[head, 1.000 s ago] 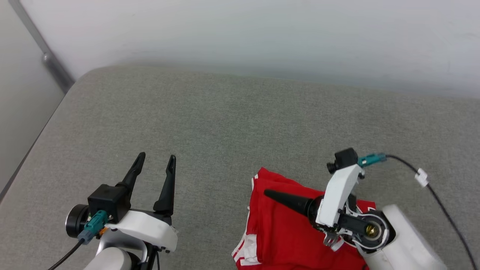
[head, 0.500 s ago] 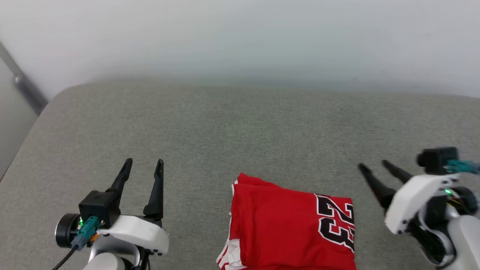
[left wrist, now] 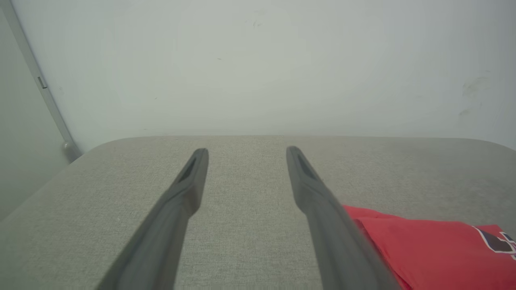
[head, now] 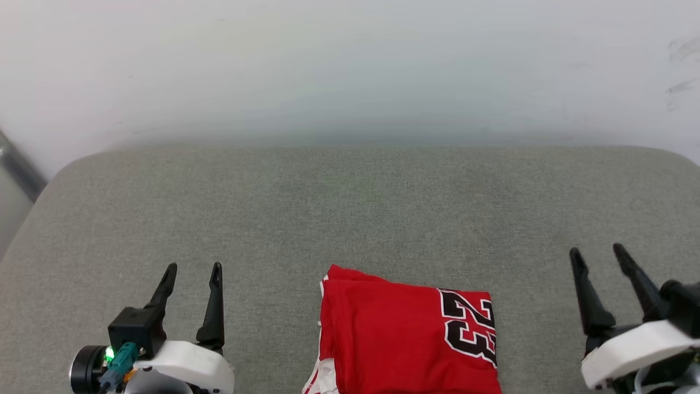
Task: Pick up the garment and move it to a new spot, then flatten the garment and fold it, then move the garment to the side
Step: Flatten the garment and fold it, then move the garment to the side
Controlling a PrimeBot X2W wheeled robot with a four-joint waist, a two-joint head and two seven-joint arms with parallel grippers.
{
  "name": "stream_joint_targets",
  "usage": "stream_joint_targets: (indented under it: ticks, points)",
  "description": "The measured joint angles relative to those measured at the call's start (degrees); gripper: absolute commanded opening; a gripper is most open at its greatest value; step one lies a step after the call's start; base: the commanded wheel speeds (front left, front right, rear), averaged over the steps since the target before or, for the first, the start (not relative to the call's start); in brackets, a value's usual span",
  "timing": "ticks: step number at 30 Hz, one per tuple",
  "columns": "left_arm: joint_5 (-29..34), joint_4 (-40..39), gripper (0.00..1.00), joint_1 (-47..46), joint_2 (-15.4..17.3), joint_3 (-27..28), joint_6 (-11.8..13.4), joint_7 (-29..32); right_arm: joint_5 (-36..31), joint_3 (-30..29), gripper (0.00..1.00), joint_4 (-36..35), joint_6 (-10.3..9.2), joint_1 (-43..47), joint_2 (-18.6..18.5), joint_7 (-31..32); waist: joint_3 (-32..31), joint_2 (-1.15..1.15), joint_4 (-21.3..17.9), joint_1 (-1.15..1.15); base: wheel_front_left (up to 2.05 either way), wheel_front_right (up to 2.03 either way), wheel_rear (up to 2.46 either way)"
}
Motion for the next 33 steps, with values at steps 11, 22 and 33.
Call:
stream_joint_targets:
  ticks: [11,22,33]
  points:
    - [1.12,1.68,1.0,4.85,-0.97,1.26,-0.18,-0.2,-3.22,1.34,1.0,-5.01,0.0,6.32,2.87,-0.8,-2.26,0.0,-1.55,0.0,0.0,0.0,0.0]
    - [2.07,2.41,1.0,4.94,-2.11,2.41,-1.58,-0.21,-3.08,0.91,1.0,-7.71,0.0,7.39,4.06,1.81,-1.89,0.0,-1.49,0.0,0.0,0.0,0.0]
    - [4.3,1.55,1.0,4.42,-4.71,5.33,-2.76,-0.21,7.08,-16.48,1.0,2.37,-0.01,6.87,5.72,20.42,-0.35,0.0,-0.7,0.0,0.0,0.0,0.0]
